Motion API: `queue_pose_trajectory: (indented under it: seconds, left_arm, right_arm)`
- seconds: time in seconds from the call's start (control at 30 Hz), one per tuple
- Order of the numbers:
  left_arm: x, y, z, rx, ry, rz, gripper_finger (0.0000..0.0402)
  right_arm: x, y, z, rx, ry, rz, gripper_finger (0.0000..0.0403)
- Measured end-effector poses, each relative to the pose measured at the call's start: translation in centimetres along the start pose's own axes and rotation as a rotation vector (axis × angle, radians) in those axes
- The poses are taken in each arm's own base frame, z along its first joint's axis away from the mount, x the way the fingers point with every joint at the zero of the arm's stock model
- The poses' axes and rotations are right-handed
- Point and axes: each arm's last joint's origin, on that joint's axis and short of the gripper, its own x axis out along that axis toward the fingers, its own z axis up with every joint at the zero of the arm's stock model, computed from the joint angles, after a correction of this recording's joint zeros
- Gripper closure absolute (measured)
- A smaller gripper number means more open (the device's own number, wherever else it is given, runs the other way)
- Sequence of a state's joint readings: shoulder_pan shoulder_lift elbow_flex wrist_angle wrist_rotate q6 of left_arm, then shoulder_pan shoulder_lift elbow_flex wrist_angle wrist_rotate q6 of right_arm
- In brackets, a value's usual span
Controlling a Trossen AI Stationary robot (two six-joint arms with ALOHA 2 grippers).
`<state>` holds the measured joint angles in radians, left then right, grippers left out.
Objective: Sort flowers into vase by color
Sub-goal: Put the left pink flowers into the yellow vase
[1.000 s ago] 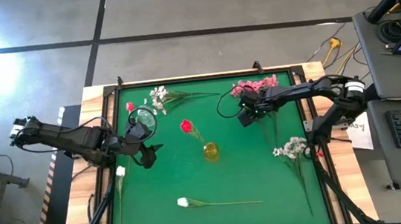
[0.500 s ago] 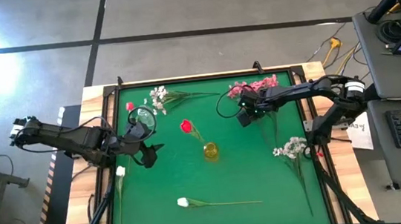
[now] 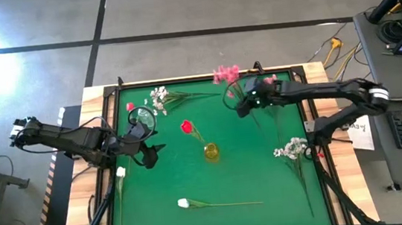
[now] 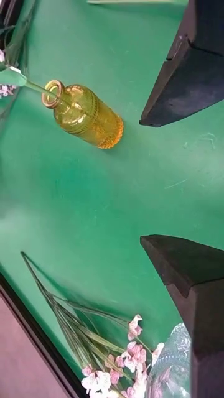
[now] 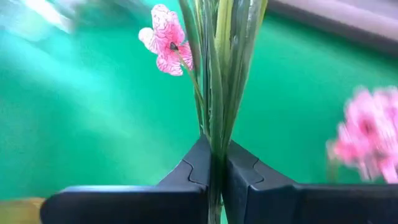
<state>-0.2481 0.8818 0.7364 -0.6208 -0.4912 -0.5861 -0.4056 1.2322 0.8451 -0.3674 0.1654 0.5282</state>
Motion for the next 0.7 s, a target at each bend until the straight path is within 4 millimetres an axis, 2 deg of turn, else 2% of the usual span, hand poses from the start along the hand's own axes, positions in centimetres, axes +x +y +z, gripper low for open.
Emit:
queue_pose_trajectory:
  seconds: [0.1, 0.3, 0.47, 0.7]
  left_arm:
    - [0.0, 0.0, 0.0, -0.006, -0.003, -0.002, 0.0116]
    - [0.0, 0.0, 0.1, -0.008, -0.019, 0.017, 0.0116]
    - [0.0, 0.0, 0.1, -0.008, -0.019, 0.017, 0.0116]
    - [0.0, 0.0, 0.1, -0.005, -0.020, 0.018, 0.0116]
  right_arm:
    - [-2.0, 1.0, 1.0, -0.036, -0.156, 0.141, 0.0390]
    - [-4.7, 2.4, 1.1, -0.130, -0.375, 0.300, 0.0390]
    - [-5.4, 3.3, 0.6, -0.176, -0.492, 0.390, 0.0390]
    - [-5.1, 3.9, -0.5, -0.210, -0.624, 0.477, 0.0390]
